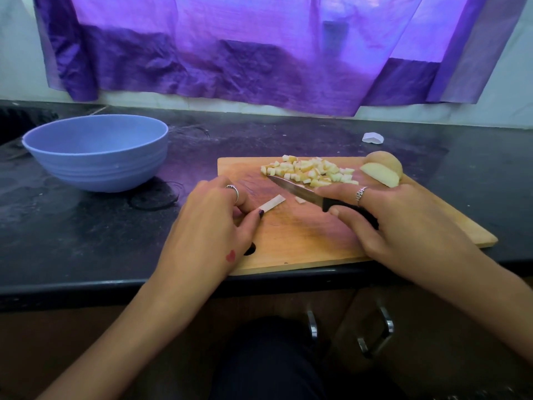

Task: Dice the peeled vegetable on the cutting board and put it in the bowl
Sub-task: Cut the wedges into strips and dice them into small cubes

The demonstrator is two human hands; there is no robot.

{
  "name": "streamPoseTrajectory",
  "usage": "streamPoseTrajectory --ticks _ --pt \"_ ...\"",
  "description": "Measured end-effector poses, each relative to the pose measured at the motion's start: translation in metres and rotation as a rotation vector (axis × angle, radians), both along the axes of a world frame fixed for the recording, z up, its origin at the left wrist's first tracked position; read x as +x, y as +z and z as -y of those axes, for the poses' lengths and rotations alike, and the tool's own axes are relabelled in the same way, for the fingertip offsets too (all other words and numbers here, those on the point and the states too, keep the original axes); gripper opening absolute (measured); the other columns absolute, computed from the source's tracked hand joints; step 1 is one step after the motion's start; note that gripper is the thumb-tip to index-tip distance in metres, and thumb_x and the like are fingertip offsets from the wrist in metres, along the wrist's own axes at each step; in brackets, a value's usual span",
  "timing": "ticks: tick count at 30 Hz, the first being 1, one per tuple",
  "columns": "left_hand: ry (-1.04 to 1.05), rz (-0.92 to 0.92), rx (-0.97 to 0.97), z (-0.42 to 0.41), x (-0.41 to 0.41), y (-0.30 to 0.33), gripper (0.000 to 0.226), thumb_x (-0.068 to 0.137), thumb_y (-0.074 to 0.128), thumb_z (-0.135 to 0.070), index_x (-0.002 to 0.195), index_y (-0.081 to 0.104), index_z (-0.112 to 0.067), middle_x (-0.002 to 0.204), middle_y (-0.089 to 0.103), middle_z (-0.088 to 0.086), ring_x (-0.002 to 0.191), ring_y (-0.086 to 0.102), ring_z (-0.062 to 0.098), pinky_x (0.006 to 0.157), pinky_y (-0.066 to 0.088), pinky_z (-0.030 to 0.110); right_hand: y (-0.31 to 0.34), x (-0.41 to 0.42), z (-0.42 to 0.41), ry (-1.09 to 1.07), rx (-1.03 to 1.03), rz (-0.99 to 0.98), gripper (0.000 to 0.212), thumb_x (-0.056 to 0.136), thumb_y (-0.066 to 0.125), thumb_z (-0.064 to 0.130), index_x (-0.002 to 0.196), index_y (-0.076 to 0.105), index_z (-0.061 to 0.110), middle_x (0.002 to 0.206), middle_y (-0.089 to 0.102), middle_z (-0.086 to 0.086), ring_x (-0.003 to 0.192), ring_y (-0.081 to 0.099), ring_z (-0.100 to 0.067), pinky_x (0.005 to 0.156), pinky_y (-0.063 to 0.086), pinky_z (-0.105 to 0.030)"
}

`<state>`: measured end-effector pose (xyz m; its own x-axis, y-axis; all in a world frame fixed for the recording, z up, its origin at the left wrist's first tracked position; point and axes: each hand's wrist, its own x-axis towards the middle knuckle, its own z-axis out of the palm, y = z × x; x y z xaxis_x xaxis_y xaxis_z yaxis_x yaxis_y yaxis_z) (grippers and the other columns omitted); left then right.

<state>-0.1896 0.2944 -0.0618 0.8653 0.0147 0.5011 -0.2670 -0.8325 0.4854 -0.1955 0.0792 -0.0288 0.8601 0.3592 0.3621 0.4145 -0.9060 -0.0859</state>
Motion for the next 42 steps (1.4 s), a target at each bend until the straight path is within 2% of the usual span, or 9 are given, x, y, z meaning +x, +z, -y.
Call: streamPoseTrajectory --ticks 2,5,11,16,19,23,27,33,42 --pt "-0.001 0.006 -0.001 0.0 0.0 0.0 0.013 0.083 0.069 -0.027 0.072 0.069 -0.021 0.084 0.054 -0.012 0.082 0.044 0.009 0.065 0.029 0.022 0.0 -0.001 -0.007 0.027 0.013 -0.005 0.038 0.092 0.038 0.047 0.129 0.048 0.051 0.084 0.055 0.017 0.078 0.048 -0.005 0.066 0.042 -0.032" --pt "-0.009 0.004 -0.009 0.001 -0.001 0.001 0.014 0.083 0.069 -0.026 0.069 0.067 -0.023 0.084 0.057 -0.009 0.081 0.045 0.01 0.066 0.033 0.025 0.0 0.001 -0.015 0.032 -0.024 -0.064 0.039 0.094 0.037 0.047 0.132 0.043 0.052 0.104 0.062 0.008 0.101 0.055 -0.016 0.077 0.048 -0.035" --pt "-0.028 -0.001 -0.027 0.002 -0.002 0.003 0.021 0.083 0.069 -0.026 0.065 0.058 -0.03 0.087 0.057 -0.01 0.081 0.046 0.008 0.067 0.035 0.025 -0.004 0.014 -0.028 0.042 -0.042 -0.067 0.035 0.097 0.037 0.045 0.131 0.041 0.05 0.099 0.065 0.002 0.085 0.058 -0.017 0.076 0.051 -0.036" --pt "-0.007 -0.014 -0.014 0.001 0.0 0.002 0.016 0.084 0.068 -0.028 0.071 0.068 -0.019 0.09 0.058 -0.008 0.085 0.046 0.008 0.07 0.041 0.03 -0.001 0.001 -0.012 0.024 -0.092 -0.092 0.036 0.095 0.036 0.046 0.13 0.038 0.053 0.112 0.058 0.007 0.107 0.053 -0.016 0.074 0.045 -0.032" --pt "-0.002 -0.012 -0.019 0.001 0.0 0.001 0.015 0.084 0.068 -0.028 0.074 0.07 -0.017 0.091 0.058 -0.007 0.087 0.046 0.009 0.072 0.043 0.033 -0.002 0.004 -0.003 -0.007 -0.029 -0.041 0.037 0.092 0.039 0.048 0.129 0.041 0.056 0.102 0.059 0.005 0.095 0.053 -0.014 0.067 0.04 -0.03" --pt "-0.01 -0.014 -0.054 0.001 -0.001 0.001 0.016 0.084 0.069 -0.026 0.07 0.068 -0.018 0.088 0.058 -0.008 0.086 0.049 0.011 0.073 0.046 0.036 -0.004 0.003 -0.013 0.042 0.078 -0.019 0.033 0.093 0.047 0.041 0.124 0.054 0.048 0.068 0.045 0.024 0.065 0.041 0.002 0.055 0.03 -0.018" --pt "-0.023 -0.01 -0.087 0.002 0.0 0.001 0.013 0.083 0.07 -0.025 0.07 0.068 -0.022 0.088 0.058 -0.011 0.085 0.051 0.01 0.073 0.049 0.036 0.0 0.007 -0.026 0.052 0.03 -0.098 0.032 0.094 0.042 0.044 0.124 0.05 0.05 0.087 0.063 0.01 0.084 0.055 -0.012 0.069 0.048 -0.032" --pt "-0.015 -0.01 -0.087 0.001 0.0 0.001 0.012 0.083 0.069 -0.027 0.072 0.07 -0.023 0.089 0.059 -0.011 0.086 0.05 0.007 0.072 0.049 0.036 -0.001 0.006 -0.03 0.035 -0.08 -0.11 0.036 0.096 0.035 0.047 0.132 0.038 0.051 0.1 0.06 0.005 0.099 0.054 -0.018 0.075 0.046 -0.033" --pt "-0.001 -0.021 -0.061 0.0 0.001 -0.001 0.018 0.083 0.068 -0.032 0.074 0.07 -0.018 0.089 0.055 -0.013 0.086 0.046 0.01 0.071 0.048 0.037 0.0 -0.009 -0.019 0.042 0.037 -0.063 0.041 0.089 0.037 0.046 0.128 0.05 0.048 0.104 0.062 0.015 0.104 0.054 -0.014 0.081 0.046 -0.035"
